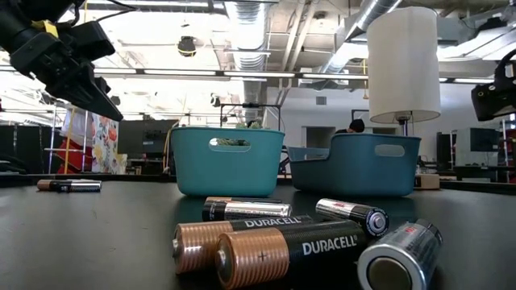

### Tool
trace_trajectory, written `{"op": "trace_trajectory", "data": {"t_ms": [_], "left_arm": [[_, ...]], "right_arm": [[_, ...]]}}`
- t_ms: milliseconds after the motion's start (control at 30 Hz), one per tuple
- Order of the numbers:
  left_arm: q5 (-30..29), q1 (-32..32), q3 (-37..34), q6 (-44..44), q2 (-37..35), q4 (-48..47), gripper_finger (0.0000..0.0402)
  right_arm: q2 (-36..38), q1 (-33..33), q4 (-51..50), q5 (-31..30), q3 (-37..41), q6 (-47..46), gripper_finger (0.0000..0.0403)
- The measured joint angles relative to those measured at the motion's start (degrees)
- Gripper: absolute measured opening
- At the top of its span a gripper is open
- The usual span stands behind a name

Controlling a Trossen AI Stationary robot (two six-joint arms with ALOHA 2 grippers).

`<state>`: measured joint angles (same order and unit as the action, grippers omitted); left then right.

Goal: Sort batteries
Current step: Put the black battery into the green bin

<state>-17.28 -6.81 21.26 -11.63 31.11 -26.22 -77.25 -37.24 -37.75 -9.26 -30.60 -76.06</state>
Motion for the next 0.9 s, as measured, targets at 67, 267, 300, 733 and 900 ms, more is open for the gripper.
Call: {"op": "trace_trajectory", "data": {"t_ms": [67,267,300,733,900], "left_arm": [[0.0,0.0,0.0,-0.8,0.0,0.0,0.0070],[0.0,0.0,0.0,-1.2,0.0,0.0,0.0070],[0.0,0.0,0.0,-1.2,0.0,0.0,0.0070],[0.0,0.0,0.0,-1.7,0.0,0.2,0.0070],[0.0,0.0,0.0,-1.7,0.0,0.2,0.0070]], "right_arm": [[0.0,0.1,-0.2,0.0,-0.4,0.0,0.0014],[-0.5,0.2,-4.1,-0.5,-3.7,0.0,0.0011],[-0.7,0.2,-6.1,-0.5,-4.8,0.0,0.0011],[-0.5,3.2,-33.3,-14.0,-30.1,5.9,0.0011],[-0.5,9.0,-34.4,-23.0,-40.5,16.7,0.0011]]}}
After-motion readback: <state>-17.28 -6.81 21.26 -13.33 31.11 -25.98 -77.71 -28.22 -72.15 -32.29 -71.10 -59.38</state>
